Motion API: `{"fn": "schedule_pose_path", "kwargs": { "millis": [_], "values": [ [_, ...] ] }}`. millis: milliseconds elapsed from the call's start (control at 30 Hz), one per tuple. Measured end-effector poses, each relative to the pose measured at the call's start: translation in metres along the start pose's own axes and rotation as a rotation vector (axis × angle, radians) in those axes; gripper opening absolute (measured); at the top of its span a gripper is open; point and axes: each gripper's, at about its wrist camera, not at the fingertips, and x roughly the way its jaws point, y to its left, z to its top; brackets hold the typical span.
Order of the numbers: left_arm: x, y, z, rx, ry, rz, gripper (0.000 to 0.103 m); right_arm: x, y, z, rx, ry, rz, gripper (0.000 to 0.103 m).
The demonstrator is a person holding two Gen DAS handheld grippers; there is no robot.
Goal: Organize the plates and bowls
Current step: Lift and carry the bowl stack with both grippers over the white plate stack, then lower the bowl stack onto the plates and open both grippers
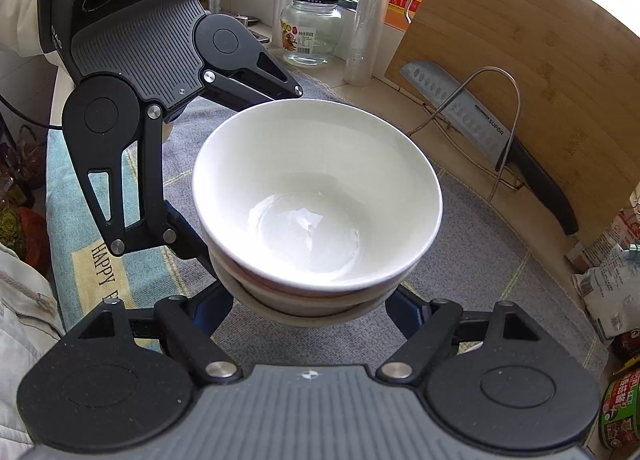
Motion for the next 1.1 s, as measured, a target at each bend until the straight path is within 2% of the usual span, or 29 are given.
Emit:
{"fn": "schedule_pose_path", "kwargs": {
  "millis": [300,700,1100],
  "values": [
    [0.022,-0.009,0.048,0.080,-0.028,-0.017,0.078,-0.032,-0.028,-0.027,0.035,-0.001,-0.085,0.086],
    [0.071,-0.002,0.097,0.187,-0.077,-0.079,0.078,-0.067,-0.066,-0.072,0.116,0.026,-0.203,0.086],
    [0.112,-0.010,0.124,0.224,-0.065,-0.094,0.078,-0.066,-0.097,-0.098,0.172,0.049,-0.231,0.086]
  ]
}}
